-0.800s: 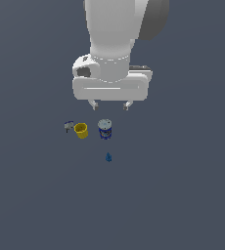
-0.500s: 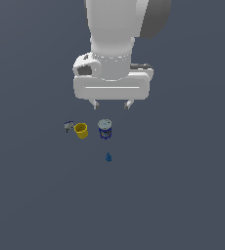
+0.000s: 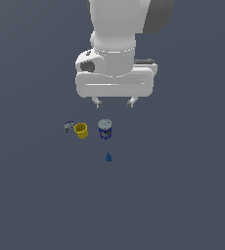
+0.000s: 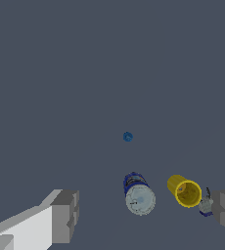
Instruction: Pick up a designated object from a clutter of objects.
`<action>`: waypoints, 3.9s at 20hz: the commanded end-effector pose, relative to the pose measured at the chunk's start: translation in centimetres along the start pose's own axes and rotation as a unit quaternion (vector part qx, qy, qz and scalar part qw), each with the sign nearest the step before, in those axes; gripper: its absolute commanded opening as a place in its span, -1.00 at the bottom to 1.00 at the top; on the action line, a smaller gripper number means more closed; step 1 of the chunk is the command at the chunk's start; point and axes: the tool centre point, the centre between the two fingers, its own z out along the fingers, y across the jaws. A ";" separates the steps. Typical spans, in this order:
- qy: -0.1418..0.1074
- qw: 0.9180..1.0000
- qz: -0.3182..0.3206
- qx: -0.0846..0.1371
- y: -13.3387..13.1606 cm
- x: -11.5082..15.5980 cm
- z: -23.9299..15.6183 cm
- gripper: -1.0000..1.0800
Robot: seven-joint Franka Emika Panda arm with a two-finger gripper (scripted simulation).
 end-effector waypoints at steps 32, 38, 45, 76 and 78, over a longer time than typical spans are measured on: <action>-0.024 0.950 0.310 -0.013 4.3 -10.9 18.7 0.92; -0.026 0.939 0.344 -0.016 4.6 -12.7 20.3 0.92; -0.027 0.936 0.350 -0.016 4.7 -13.1 20.7 0.92; -0.026 0.935 0.352 -0.016 4.7 -13.6 25.4 -1.00; -0.026 0.935 0.352 -0.016 4.7 -13.5 25.3 -1.00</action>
